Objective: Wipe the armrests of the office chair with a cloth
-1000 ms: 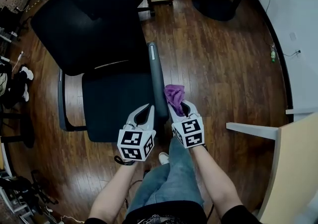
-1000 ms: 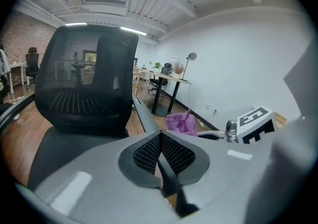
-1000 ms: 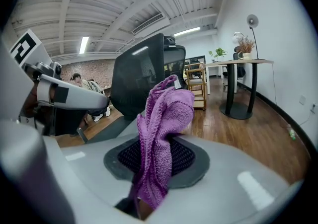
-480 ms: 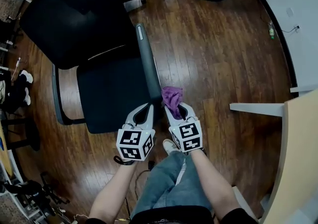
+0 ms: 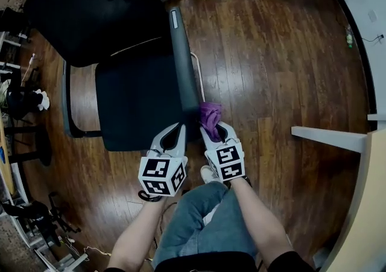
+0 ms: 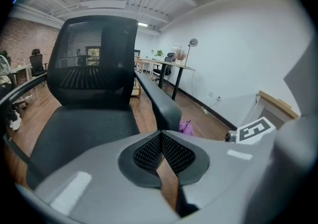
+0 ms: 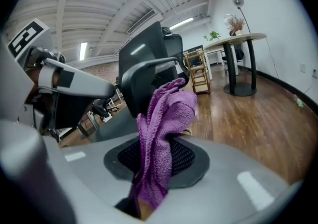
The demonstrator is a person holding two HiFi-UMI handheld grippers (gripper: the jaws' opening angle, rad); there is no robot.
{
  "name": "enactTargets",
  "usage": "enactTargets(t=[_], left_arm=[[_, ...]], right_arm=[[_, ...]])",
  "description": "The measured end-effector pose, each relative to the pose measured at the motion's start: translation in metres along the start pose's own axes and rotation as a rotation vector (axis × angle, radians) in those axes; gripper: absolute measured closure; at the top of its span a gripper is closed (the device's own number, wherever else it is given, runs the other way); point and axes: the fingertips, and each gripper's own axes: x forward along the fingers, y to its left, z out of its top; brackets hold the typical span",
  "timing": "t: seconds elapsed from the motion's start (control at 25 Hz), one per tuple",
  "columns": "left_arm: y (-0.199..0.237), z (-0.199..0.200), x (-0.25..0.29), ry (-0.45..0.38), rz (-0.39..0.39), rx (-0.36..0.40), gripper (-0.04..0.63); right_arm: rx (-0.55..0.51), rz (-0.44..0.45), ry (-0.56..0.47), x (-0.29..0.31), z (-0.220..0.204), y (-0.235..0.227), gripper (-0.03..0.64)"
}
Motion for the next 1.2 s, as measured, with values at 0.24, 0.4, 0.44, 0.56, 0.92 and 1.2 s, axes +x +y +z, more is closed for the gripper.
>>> enactTargets(t=[0.24, 0.4, 0.44, 0.56, 0.92, 1.2], left_arm=[[0.012, -0.018, 0.014, -0.042, 0.057, -0.012, 0.591], [0.007, -0.018, 0.009, -0.054, 0.08, -0.043, 0.591], [0.004, -0.014, 0.004, -0.056, 0.082, -0.048, 0.591], [-0.005, 0.001, -0.016, -0.065, 0.089, -0.067, 0.591], [-0.021, 0.057, -0.059, -0.142, 0.087, -0.146, 0.591], [0.002, 0.085, -0.082, -0.21, 0.069, -0.171, 0.591]], right_arm=[[-0.024, 0.041, 0.015, 0.022, -0.031, -0.01, 0.523], [-0.036, 0.055, 0.006, 0.014, -0.025, -0.011, 0.522], [-0.04, 0.056, 0.002, 0.008, -0.018, -0.009, 0.522], [-0.054, 0.058, -0.012, -0.018, 0.011, 0.0, 0.522], [-0.148, 0.083, -0.05, -0.075, 0.104, 0.037, 0.522], [-0.19, 0.095, -0.084, -0.066, 0.148, 0.084, 0.522]])
